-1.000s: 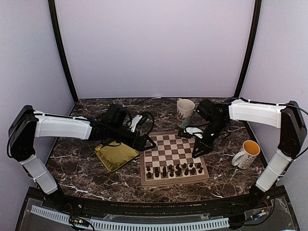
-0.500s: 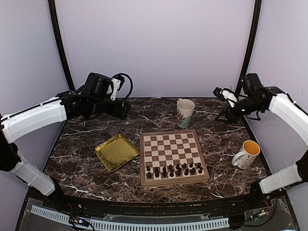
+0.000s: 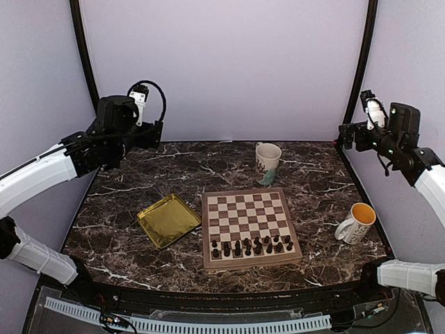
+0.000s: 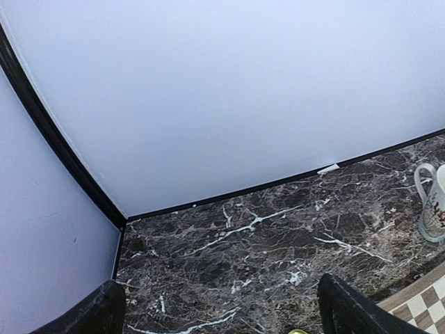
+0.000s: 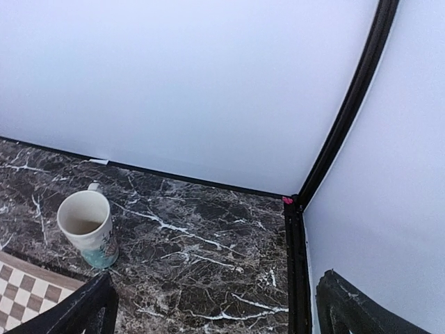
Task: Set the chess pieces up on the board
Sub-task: Reset both arms
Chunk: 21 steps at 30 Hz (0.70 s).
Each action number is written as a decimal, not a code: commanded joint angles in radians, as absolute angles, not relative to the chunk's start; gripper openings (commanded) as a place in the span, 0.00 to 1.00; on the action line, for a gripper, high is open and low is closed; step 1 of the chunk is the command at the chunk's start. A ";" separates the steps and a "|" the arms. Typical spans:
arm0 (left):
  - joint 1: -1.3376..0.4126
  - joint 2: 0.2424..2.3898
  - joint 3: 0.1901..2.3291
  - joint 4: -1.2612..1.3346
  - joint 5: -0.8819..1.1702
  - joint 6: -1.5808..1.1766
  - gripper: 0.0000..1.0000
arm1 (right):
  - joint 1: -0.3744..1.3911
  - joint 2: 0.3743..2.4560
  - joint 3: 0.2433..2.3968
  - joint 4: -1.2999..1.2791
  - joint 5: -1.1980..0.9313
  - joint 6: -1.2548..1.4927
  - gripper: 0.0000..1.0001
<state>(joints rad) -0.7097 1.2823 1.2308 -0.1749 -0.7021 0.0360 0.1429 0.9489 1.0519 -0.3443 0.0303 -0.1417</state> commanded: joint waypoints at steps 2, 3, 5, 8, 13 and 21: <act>-0.698 1.293 1.227 -0.214 -0.751 0.030 0.99 | 0.136 0.945 1.075 -0.236 0.154 -0.014 1.00; -0.698 1.290 1.215 -0.208 -0.738 0.018 0.99 | 0.132 0.946 1.079 -0.238 0.151 -0.008 1.00; -0.698 1.283 1.194 -0.203 -0.695 0.001 0.99 | 0.127 0.948 1.074 -0.237 0.149 -0.004 1.00; -0.698 1.272 1.150 -0.172 -0.635 0.000 0.99 | 0.123 0.945 1.049 -0.230 0.128 0.002 1.00; -0.698 1.265 1.119 -0.145 -0.617 0.004 0.99 | 0.107 0.940 1.016 -0.223 0.072 0.013 1.00; -0.698 1.260 1.211 -0.182 -0.635 0.059 0.99 | 0.106 0.954 1.110 -0.279 0.061 -0.014 1.00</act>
